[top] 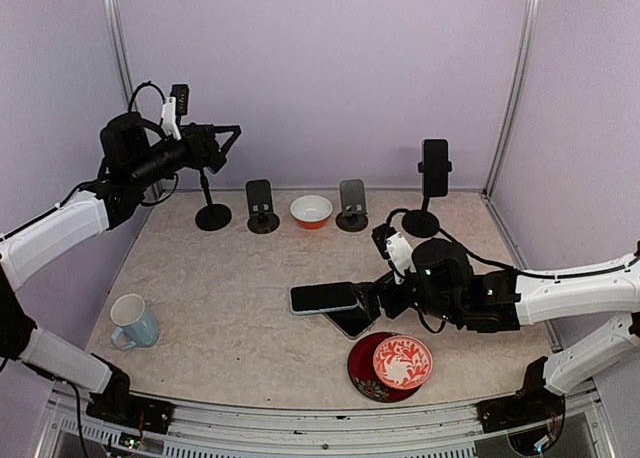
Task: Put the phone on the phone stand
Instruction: Place the phone stand with the phone at the center of the board, then pick up the phone from the phone.
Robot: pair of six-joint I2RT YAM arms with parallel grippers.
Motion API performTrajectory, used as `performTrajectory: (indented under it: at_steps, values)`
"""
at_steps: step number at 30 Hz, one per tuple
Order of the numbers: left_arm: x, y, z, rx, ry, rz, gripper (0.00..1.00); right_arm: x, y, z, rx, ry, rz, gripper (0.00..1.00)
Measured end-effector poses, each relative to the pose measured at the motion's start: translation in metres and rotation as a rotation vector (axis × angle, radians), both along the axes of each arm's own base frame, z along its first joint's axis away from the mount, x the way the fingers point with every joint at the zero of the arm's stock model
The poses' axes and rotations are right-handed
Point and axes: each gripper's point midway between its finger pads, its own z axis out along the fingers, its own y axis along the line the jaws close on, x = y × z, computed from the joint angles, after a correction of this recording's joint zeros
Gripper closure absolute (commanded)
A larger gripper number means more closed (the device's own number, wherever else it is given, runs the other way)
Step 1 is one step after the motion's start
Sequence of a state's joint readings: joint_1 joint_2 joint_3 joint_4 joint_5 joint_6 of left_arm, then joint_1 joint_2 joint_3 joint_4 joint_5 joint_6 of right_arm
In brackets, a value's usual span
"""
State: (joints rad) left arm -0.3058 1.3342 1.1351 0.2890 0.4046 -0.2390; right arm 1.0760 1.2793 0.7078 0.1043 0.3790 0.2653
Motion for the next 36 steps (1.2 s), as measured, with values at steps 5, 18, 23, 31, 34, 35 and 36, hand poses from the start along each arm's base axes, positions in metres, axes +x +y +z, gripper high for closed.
performTrajectory:
  at_steps: [5,18,23,31,34,35,36]
  values:
    - [-0.017,-0.063,-0.042,0.126,0.062,-0.130,0.01,0.000,-0.002,-0.001,0.030,0.029,-0.029,0.00]
    - [-0.078,-0.214,-0.251,0.676,0.267,-0.521,0.01,-0.004,-0.042,0.019,0.078,0.023,-0.142,0.00]
    - [-0.098,-0.206,-0.316,0.832,0.346,-0.603,0.01,-0.004,-0.049,0.025,0.075,0.001,-0.162,0.00]
    - [-0.108,-0.199,-0.349,0.926,0.370,-0.659,0.01,-0.005,-0.050,0.021,0.065,0.006,-0.158,0.00]
    - [-0.109,-0.199,-0.359,0.963,0.364,-0.657,0.01,-0.006,-0.048,0.019,0.069,0.012,-0.147,0.00]
    - [-0.109,-0.199,-0.359,0.969,0.357,-0.652,0.01,-0.007,-0.048,0.017,0.068,0.014,-0.143,0.00]
    - [-0.108,-0.199,-0.359,0.977,0.353,-0.644,0.01,-0.007,-0.049,0.015,0.065,0.016,-0.141,0.00]
